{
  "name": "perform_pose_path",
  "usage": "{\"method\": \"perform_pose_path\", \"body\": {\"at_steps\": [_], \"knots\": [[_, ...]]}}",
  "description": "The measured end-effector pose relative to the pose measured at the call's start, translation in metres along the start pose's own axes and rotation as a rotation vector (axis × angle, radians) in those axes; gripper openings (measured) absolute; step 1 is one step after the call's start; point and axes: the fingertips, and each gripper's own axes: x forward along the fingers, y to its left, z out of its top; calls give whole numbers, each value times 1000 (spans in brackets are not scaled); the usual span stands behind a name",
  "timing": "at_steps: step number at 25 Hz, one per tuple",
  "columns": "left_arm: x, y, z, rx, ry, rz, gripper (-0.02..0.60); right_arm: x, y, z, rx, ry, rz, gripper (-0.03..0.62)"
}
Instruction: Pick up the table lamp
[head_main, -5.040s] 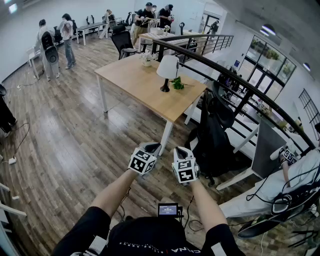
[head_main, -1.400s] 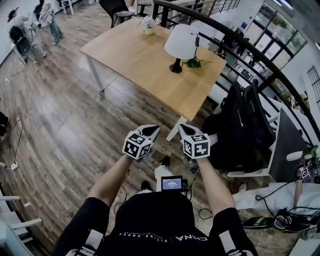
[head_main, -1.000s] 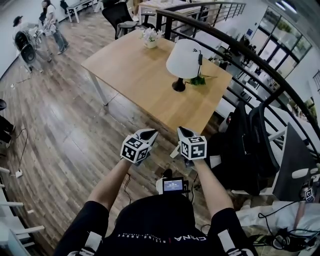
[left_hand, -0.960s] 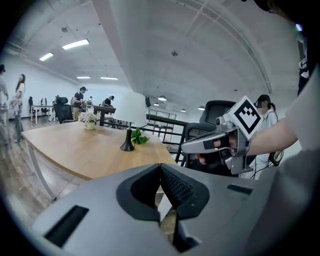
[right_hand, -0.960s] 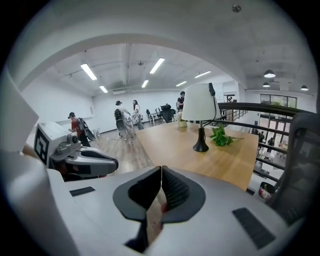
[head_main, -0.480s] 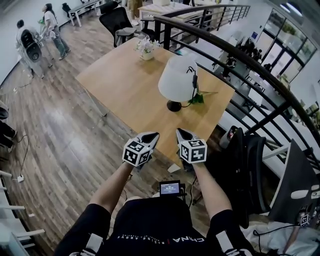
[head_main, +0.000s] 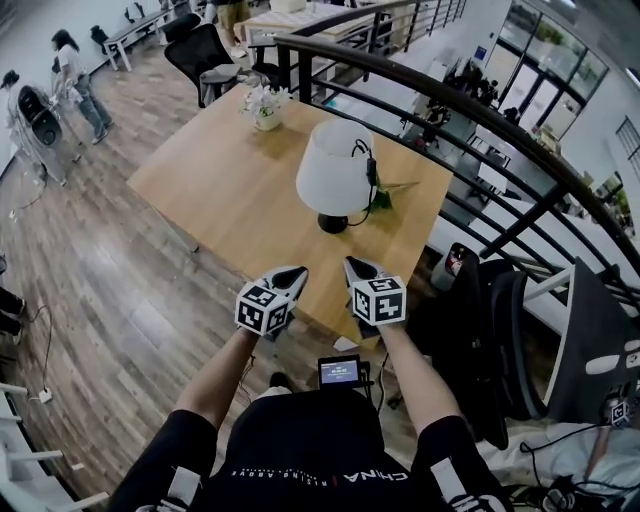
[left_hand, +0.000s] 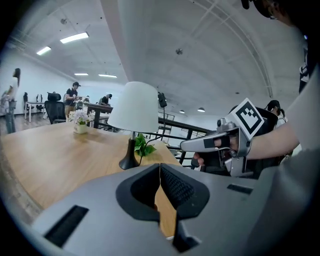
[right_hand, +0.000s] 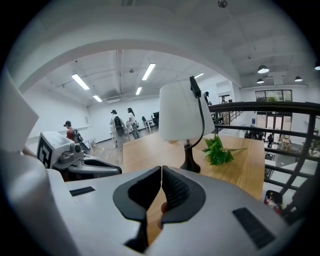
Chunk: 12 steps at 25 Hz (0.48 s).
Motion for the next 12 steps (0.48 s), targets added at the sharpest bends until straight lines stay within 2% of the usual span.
{"method": "perform_pose_path", "body": {"at_steps": [5, 12], "knots": [[4, 12, 21, 16, -26, -51, 20, -2, 0, 28, 3, -43, -48, 32], [4, 15, 17, 29, -14, -95, 20, 0, 1, 18, 26, -20, -88, 32]]}}
